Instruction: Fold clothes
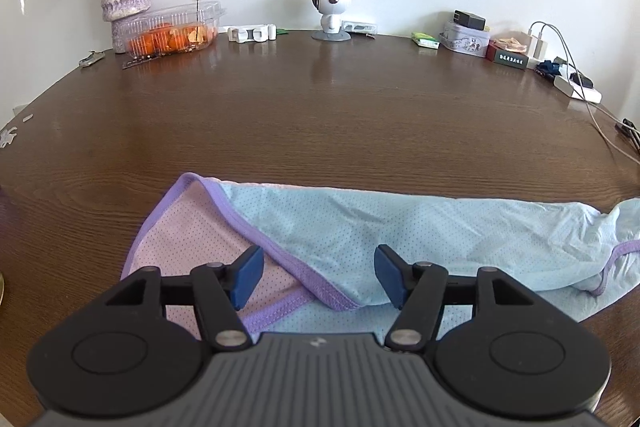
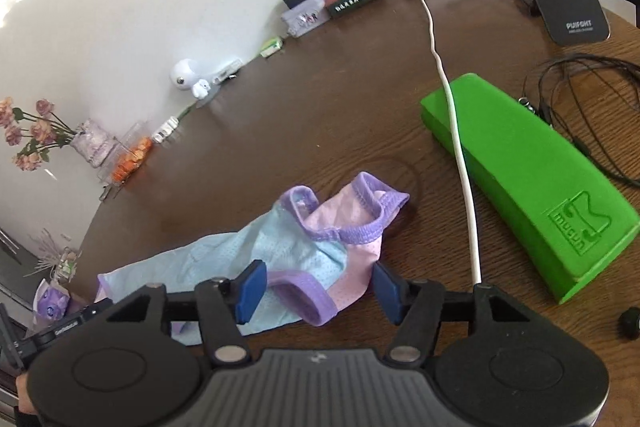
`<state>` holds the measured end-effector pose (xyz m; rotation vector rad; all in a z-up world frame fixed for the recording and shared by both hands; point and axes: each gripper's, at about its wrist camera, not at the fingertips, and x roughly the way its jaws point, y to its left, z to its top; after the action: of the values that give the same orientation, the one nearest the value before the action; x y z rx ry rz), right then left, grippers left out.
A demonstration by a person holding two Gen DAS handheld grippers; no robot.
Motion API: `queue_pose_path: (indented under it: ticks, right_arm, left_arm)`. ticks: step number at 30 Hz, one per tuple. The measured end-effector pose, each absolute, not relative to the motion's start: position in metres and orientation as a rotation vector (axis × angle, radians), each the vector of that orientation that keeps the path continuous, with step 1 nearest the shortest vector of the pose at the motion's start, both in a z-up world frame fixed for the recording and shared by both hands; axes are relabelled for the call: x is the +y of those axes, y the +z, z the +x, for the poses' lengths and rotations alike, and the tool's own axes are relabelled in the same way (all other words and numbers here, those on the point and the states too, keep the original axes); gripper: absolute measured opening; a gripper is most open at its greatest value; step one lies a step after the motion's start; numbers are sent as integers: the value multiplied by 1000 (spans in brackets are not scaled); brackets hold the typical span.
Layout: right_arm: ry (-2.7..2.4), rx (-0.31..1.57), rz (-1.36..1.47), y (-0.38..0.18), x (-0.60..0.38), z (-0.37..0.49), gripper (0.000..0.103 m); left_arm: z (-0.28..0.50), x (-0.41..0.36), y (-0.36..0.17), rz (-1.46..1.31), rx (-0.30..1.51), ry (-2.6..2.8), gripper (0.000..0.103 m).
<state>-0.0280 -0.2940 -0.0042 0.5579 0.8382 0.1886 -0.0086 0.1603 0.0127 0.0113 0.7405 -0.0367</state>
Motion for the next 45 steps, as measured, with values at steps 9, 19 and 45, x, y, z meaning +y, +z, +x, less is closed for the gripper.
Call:
queue_pose_path:
  ticks: [9,19,45]
  right_arm:
    - [354,625,594,22,-286,-19,4]
    - [201,698,385,-14,-290,-39,15]
    - [1173,807,-559,15,164,114,28]
  left_arm:
    - [-13,160,10,-4,750,-44,63]
    - [-16,166,8,-27,758,-32,63]
    - [-67,220,16,-408,692,523,53]
